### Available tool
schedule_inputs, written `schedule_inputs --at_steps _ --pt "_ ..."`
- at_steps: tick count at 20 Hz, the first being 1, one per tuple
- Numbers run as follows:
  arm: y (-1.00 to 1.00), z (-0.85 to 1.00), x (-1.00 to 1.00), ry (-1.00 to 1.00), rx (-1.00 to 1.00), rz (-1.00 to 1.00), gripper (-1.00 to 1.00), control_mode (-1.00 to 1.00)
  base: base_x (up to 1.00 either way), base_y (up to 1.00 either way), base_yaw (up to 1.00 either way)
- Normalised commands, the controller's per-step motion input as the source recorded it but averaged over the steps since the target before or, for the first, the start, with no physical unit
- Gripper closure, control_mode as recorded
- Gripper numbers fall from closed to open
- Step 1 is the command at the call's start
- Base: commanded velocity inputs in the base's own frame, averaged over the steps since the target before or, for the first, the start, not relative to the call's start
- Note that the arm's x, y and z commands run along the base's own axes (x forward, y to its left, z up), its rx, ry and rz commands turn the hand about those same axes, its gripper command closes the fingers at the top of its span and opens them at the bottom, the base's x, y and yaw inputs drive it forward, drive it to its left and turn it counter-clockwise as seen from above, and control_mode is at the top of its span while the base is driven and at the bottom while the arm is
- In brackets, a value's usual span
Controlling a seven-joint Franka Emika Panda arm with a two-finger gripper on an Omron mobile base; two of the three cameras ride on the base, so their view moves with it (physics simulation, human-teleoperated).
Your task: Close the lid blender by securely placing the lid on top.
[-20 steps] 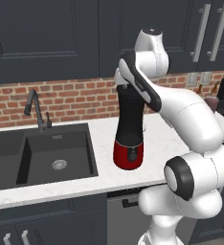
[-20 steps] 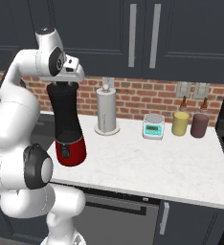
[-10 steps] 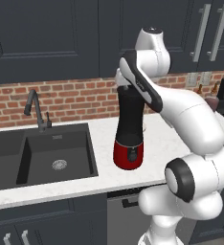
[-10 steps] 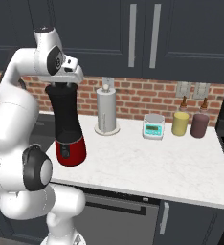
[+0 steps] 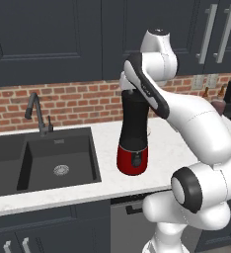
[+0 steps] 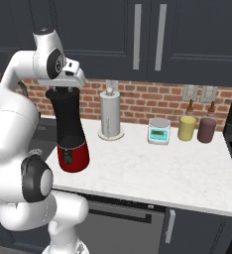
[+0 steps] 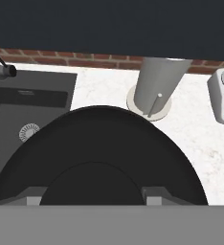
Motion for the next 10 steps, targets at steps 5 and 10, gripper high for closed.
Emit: schedule_inputs --at_steps 5,10 --pt "0.00 0.00 0.04 0.00 0.00 0.00 1.00 -1.00 0.00 0.00 0.00" --pt "0.00 0.00 0.13 0.00 0.00 0.00 1.00 -1.00 0.00 0.00 0.00"
